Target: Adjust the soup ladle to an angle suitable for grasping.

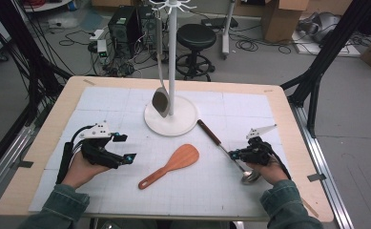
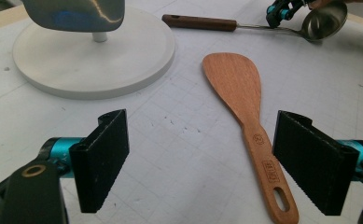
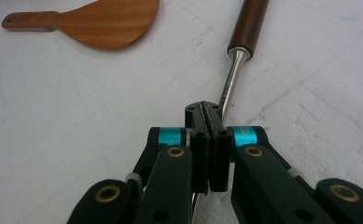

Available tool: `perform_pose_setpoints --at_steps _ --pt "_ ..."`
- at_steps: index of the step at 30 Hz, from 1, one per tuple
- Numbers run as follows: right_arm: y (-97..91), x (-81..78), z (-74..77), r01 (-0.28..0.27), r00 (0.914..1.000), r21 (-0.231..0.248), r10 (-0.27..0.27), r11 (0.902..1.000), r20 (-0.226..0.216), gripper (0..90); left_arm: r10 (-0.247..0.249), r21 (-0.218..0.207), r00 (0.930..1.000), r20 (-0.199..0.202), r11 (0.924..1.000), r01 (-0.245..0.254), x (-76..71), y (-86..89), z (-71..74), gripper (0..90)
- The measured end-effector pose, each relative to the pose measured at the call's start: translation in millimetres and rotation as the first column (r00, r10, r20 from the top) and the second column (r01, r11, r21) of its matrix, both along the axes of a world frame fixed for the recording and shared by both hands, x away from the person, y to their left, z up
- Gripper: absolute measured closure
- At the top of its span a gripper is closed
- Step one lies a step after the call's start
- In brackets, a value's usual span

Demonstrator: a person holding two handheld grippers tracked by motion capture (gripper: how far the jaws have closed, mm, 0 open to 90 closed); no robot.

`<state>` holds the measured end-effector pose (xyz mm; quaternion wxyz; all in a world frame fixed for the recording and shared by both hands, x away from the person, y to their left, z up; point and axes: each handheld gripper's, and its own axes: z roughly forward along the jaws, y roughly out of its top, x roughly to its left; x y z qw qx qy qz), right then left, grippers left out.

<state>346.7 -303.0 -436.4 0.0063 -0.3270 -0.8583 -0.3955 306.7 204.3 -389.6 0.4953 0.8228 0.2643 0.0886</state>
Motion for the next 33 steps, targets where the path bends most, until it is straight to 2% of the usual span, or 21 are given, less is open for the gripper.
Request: perform_pose_setpoints --at_steps 6,20,33 --pt "-0.8 0.7 -0.4 -0.031 0.9994 -0.004 0.031 0.9995 -0.013 89.8 0.001 0.002 1.0000 -0.001 1.0000 -0.001 0.4 0.2 -0.1 19.4" --pt "-5.1 1.8 2.2 -0.018 0.9997 -0.016 0.018 0.9997 -0.019 89.8 -0.001 -0.001 1.0000 -0.001 1.0000 0.001 0.6 -0.5 -0.4 19.4" --pt "1.7 3.6 0.4 -0.068 0.9972 -0.021 0.067 0.9975 -0.032 89.8 0.002 -0.002 1.0000 -0.004 1.0000 -0.002 0.6 0.2 -0.3 19.4"
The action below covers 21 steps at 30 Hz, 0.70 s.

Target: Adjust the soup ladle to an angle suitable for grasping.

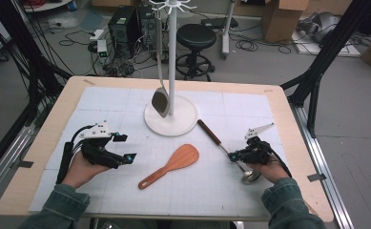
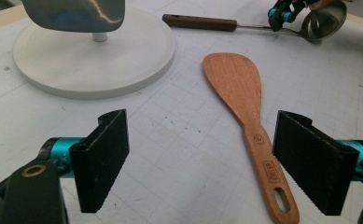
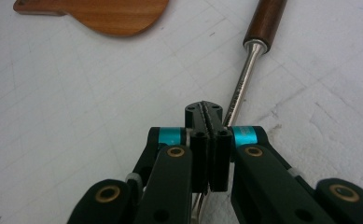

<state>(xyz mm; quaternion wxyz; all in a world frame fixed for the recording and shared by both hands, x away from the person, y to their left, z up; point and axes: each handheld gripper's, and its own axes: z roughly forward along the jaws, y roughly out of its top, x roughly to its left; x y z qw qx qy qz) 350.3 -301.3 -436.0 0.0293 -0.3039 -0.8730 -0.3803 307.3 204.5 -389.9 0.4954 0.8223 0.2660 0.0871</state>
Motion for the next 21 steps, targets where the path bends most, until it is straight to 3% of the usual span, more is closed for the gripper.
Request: perform_pose_setpoints --at_steps 21 --pt "-0.6 1.0 3.7 0.014 0.9998 -0.004 -0.014 0.9999 0.015 89.8 -0.001 0.003 1.0000 0.002 1.0000 0.001 0.0 0.9 0.4 19.4"
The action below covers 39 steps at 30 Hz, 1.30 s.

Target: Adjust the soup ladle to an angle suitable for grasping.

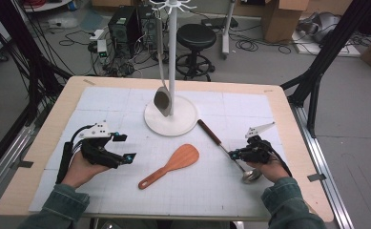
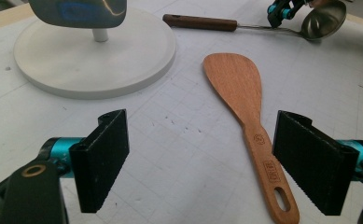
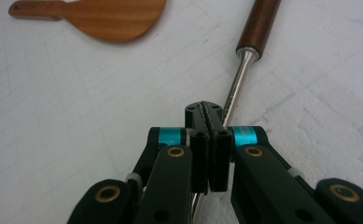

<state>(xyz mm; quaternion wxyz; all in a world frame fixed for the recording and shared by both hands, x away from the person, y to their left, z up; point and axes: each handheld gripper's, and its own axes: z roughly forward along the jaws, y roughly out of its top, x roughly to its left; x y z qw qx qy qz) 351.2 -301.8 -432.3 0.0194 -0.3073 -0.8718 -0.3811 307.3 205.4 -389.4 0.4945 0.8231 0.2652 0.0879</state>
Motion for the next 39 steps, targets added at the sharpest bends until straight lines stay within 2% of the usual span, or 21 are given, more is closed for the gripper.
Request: perform_pose_setpoints --at_steps 7,9,17,26,39 --pt "1.3 -0.2 14.2 0.029 0.9984 0.029 -0.030 0.9992 0.048 89.8 -0.002 0.001 1.0000 0.000 1.0000 0.002 -0.1 0.4 0.2 19.4" --pt "3.0 0.7 19.6 0.037 0.9965 0.036 -0.040 0.9987 0.074 89.8 -0.002 0.000 1.0000 0.002 1.0000 0.002 -0.3 0.6 0.4 19.4" --pt "13.0 6.2 31.0 0.088 0.9899 0.069 -0.095 0.9937 0.105 87.9 -0.007 0.000 1.0000 0.003 1.0000 0.007 -0.7 1.2 0.7 19.4" --pt "23.8 15.1 31.6 0.124 0.9846 0.067 -0.132 0.9900 0.115 79.8 -0.005 -0.004 1.0000 0.005 1.0000 0.005 -1.1 1.4 0.7 19.4" --pt "32.5 26.5 23.4 0.176 0.9751 0.057 -0.182 0.9827 0.126 71.4 -0.005 0.001 1.0000 0.001 1.0000 0.005 -0.8 1.4 0.3 19.3"
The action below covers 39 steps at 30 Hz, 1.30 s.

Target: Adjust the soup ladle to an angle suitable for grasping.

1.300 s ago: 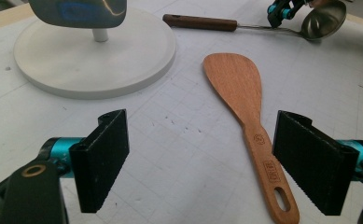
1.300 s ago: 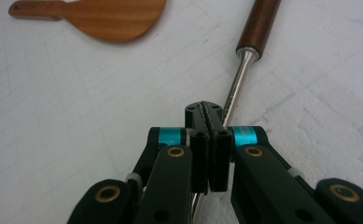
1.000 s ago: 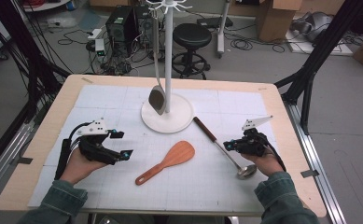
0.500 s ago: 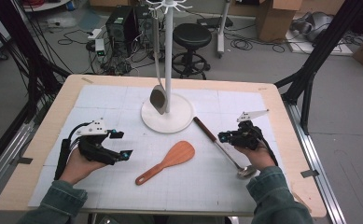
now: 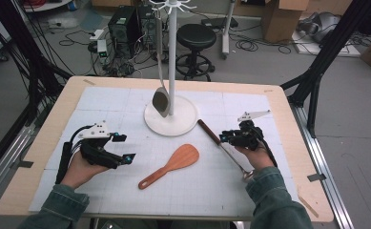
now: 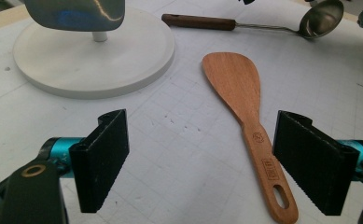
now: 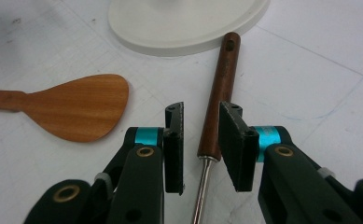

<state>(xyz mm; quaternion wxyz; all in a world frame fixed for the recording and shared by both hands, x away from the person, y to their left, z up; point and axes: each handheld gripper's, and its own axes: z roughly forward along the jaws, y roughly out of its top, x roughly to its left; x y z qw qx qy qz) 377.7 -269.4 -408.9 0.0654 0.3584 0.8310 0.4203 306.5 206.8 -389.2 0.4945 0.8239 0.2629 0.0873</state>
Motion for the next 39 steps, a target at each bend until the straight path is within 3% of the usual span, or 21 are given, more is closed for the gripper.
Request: perform_pose_setpoints --at_steps 39 --pt "18.7 14.3 -26.9 0.063 0.9978 -0.051 -0.064 0.9967 -0.015 59.9 0.001 -0.003 1.0000 0.000 1.0000 -0.001 0.3 1.6 -0.2 19.4"
